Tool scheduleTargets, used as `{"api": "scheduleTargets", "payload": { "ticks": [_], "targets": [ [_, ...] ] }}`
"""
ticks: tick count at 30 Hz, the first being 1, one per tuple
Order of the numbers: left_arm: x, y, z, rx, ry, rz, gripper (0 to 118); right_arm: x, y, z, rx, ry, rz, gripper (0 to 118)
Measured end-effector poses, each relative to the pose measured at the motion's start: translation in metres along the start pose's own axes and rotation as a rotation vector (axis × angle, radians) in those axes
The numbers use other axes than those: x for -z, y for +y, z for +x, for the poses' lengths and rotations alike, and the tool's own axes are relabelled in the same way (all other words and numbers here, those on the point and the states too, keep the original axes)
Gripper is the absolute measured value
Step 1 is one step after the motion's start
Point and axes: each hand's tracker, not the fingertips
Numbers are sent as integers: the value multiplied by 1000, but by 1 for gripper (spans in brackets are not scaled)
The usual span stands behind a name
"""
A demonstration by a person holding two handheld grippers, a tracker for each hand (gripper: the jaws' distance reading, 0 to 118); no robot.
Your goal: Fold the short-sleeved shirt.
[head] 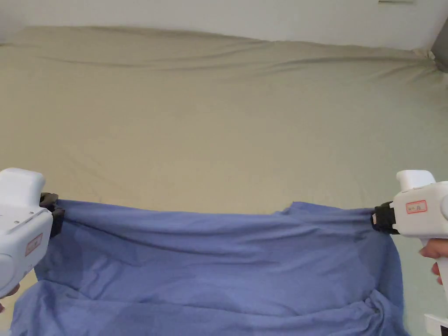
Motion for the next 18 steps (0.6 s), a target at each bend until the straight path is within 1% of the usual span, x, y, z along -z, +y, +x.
{"api": "scheduleTargets", "payload": {
  "ticks": [6,12,18],
  "targets": [
    [-35,-25,-13,32,-4,-38,2,-44,-39,-4,-94,7,-45,0],
    [-48,-68,-16,37,-38,-141,2,-61,-88,-5,-128,49,-152,0],
    [-46,-110,-12,118,-70,-245,2,-53,-131,-5,-118,59,-237,0]
  ]
}}
